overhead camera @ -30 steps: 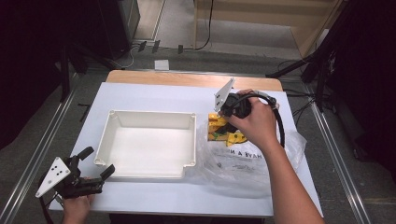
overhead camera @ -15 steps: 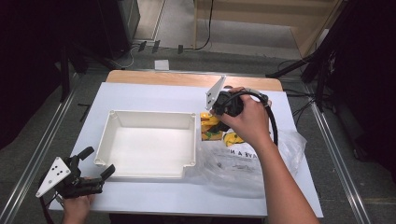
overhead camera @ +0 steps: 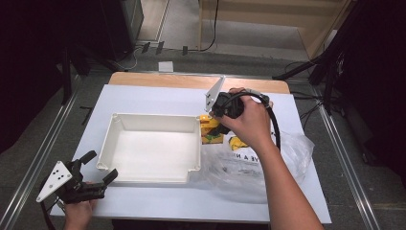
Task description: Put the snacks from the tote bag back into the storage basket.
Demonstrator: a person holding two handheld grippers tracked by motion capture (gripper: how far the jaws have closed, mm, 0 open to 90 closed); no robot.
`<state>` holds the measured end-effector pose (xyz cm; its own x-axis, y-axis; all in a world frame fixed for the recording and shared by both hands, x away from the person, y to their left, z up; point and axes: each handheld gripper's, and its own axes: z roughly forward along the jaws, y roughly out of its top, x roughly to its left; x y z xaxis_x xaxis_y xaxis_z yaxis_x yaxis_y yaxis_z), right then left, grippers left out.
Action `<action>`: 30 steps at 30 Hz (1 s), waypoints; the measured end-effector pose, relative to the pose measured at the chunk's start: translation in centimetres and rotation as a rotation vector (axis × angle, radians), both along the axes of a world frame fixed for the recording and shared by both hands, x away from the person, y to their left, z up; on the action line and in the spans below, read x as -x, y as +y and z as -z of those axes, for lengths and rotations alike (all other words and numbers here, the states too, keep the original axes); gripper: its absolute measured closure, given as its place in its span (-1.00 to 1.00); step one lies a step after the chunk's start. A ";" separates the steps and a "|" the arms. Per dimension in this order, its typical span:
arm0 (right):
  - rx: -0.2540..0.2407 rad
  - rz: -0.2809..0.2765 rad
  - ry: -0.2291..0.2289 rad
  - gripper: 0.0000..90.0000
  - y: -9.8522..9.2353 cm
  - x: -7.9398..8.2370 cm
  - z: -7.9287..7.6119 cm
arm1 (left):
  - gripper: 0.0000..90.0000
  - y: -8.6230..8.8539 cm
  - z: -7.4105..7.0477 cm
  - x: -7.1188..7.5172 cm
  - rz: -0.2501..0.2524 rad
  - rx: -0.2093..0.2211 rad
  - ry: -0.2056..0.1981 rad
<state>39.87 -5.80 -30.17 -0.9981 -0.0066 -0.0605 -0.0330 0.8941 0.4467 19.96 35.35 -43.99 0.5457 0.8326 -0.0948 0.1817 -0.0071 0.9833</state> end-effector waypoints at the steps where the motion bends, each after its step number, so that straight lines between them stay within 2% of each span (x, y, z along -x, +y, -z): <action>1: 0.001 0.001 0.005 0.16 0.2 0.0 -0.1 | -1.00 0.0 0.0 0.0 0.000 -0.001 0.000; 18: -0.006 -0.018 0.006 0.16 1.8 0.0 -0.8 | -1.00 0.0 0.0 0.0 0.005 -0.004 0.001; 24: -0.015 -0.029 -0.009 0.15 2.6 0.0 -1.1 | -1.00 0.0 0.0 -0.1 0.005 -0.002 0.001; 30: -0.012 -0.034 0.003 0.15 3.3 0.1 -1.1 | -1.00 0.0 0.0 0.0 0.007 -0.002 0.002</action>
<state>39.79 -2.47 -29.05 -0.9975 -0.0401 -0.0581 -0.0623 0.8869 0.4578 20.01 35.32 -43.98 0.5512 0.8291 -0.0942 0.1837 -0.0105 0.9829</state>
